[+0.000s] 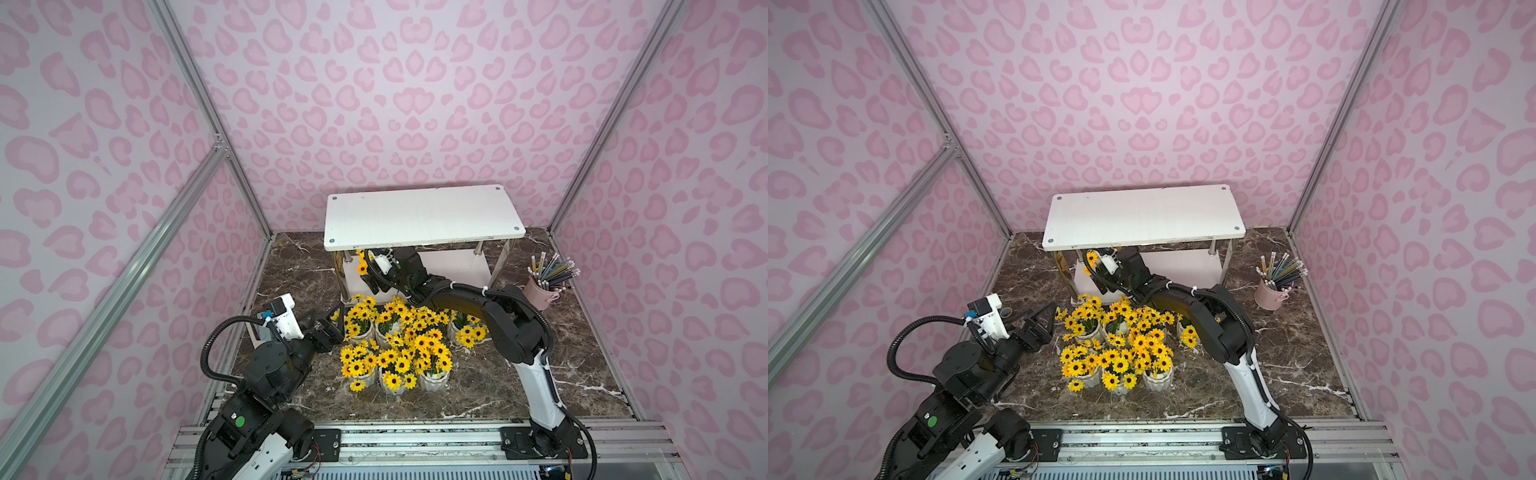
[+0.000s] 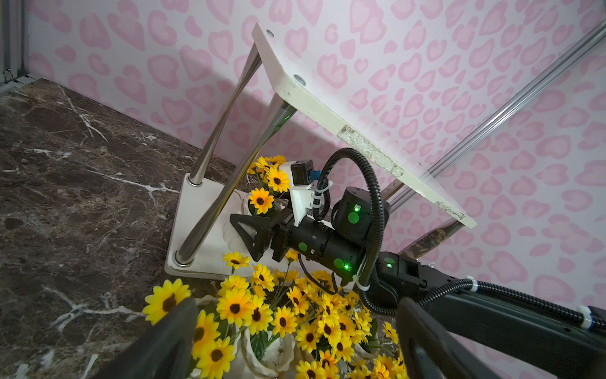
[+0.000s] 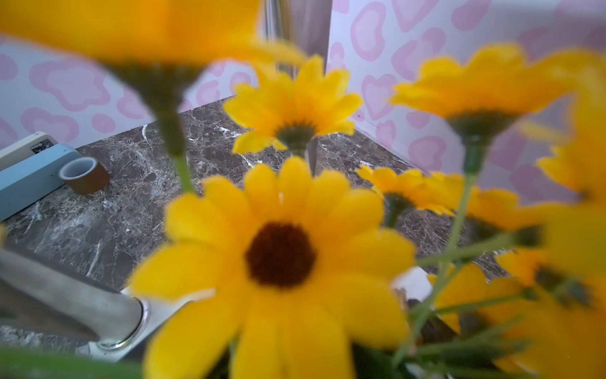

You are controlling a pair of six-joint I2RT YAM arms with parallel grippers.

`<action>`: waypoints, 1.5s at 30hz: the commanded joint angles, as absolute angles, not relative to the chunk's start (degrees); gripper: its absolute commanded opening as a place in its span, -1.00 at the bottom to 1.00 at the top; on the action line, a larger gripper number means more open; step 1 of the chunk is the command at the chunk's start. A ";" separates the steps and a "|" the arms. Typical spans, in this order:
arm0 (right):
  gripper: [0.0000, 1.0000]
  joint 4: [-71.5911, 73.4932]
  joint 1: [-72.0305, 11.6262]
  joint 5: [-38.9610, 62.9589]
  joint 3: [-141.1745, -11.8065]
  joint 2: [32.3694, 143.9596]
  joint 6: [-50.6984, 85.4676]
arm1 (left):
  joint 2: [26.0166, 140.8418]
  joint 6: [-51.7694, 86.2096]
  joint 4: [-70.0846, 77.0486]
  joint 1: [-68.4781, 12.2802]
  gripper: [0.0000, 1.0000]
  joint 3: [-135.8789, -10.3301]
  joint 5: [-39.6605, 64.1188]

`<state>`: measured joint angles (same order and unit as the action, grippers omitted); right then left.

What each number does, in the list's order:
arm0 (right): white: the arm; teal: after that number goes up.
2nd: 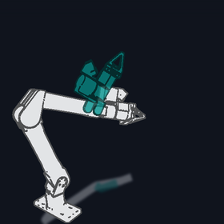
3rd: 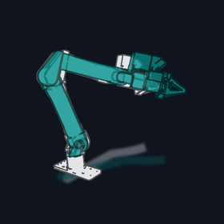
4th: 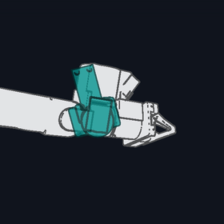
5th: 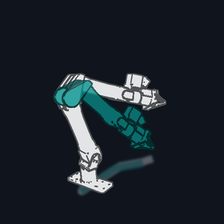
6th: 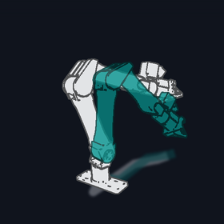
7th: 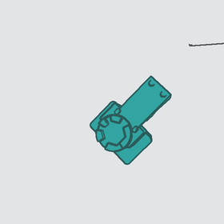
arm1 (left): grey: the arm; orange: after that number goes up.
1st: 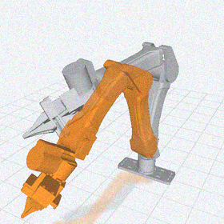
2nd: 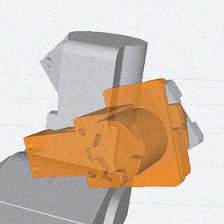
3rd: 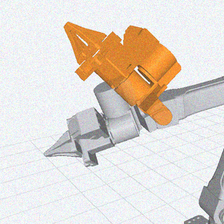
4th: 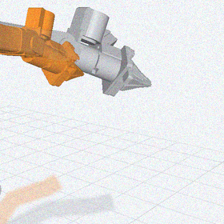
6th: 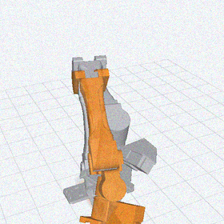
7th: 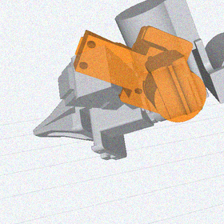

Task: Take the sunflower pots off the shelves
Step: Pick up the sunflower pot from the shelf.

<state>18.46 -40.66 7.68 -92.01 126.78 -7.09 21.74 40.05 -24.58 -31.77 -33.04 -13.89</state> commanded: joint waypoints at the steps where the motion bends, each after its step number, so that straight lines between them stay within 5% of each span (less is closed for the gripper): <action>1: 0.97 19.17 -40.81 8.22 -93.96 127.77 -7.15 | 21.54 39.55 -22.81 -31.73 0.93 -33.49 -13.62; 6: 0.96 18.38 -40.79 7.94 -94.38 128.76 -7.44 | 21.17 39.20 -23.03 -31.73 0.93 -33.49 -13.95; 12: 0.48 19.77 -40.86 8.57 -92.17 127.11 -7.82 | 21.26 39.02 -22.95 -31.73 0.93 -33.40 -13.97; 16: 0.02 21.13 -41.02 9.07 -90.60 125.35 -8.11 | 21.18 39.00 -22.56 -31.73 0.93 -33.26 -13.80; 20: -0.90 22.44 -41.28 9.10 -89.70 123.73 -8.17 | 21.43 39.11 -22.35 -31.73 0.93 -33.31 -13.45; 21: -1.00 22.79 -41.39 8.73 -89.53 123.22 -8.04 | 21.42 39.06 -22.22 -31.73 0.93 -33.31 -13.36; 45: -1.00 23.56 -42.41 4.32 -72.81 104.94 -7.65 | 24.66 39.26 -18.02 -31.73 0.93 -33.66 -9.50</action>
<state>19.81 -42.15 5.08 -73.34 106.65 -7.51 24.38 39.44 -21.15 -31.77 -33.34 -10.52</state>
